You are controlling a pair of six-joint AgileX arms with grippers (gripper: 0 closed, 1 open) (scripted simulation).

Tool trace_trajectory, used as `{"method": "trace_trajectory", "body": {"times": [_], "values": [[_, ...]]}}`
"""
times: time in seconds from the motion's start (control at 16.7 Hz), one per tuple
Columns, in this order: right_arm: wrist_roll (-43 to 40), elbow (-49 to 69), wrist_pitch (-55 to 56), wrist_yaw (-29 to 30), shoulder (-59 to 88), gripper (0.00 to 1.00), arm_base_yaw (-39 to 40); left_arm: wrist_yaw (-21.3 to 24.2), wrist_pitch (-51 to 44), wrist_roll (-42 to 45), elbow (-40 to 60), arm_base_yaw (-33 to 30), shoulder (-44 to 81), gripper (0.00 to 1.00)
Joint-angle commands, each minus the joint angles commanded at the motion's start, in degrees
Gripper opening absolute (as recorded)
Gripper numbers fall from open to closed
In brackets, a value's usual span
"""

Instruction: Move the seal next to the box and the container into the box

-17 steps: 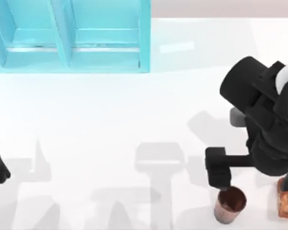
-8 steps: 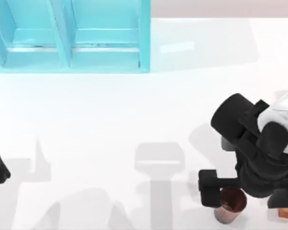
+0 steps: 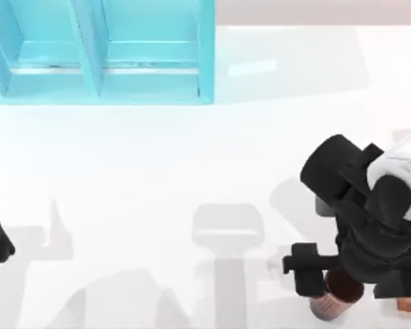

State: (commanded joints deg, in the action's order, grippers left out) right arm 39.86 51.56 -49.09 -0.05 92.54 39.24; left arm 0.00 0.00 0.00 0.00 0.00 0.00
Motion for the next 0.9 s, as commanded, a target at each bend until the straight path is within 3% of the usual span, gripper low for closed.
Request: {"method": "trace_trajectory", "body": {"times": [0.48,0.9], "values": [[0.00,0.00,0.00,0.00,0.00,0.02,0.00,0.00,0.00,0.00,0.00,0.00,0.00,1.00],[0.00,0.00,0.00,0.00,0.00,0.00,0.00,0.00,0.00,0.00,0.00,0.00,0.00,1.00]]}}
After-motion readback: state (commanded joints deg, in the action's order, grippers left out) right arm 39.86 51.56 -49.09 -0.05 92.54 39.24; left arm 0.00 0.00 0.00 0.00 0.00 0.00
